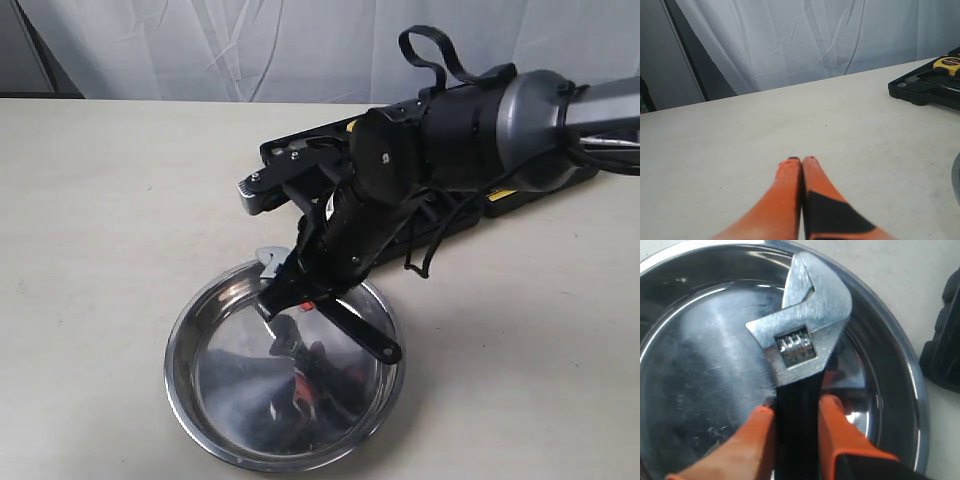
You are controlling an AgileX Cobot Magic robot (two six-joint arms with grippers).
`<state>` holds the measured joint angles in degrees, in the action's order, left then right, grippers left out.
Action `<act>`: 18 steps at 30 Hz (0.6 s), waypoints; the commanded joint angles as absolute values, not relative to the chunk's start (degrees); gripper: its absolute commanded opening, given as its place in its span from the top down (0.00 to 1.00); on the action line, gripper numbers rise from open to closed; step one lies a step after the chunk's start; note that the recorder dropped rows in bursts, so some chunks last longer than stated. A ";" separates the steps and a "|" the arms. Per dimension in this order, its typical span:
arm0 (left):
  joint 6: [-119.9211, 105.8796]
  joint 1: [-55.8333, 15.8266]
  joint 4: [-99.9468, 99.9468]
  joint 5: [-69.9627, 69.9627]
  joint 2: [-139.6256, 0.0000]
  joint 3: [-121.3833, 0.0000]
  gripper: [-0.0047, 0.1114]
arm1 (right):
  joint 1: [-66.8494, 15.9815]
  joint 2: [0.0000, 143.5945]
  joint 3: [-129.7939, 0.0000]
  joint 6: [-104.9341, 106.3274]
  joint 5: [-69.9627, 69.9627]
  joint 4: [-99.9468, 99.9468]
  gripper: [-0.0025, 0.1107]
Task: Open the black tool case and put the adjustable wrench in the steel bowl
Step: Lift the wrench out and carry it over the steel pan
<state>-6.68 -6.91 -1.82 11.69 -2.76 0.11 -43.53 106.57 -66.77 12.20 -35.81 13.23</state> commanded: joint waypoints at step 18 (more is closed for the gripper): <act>-6.46 -6.85 -1.77 11.13 -2.37 0.00 0.96 | -50.45 110.22 -66.02 18.53 -32.16 17.42 0.99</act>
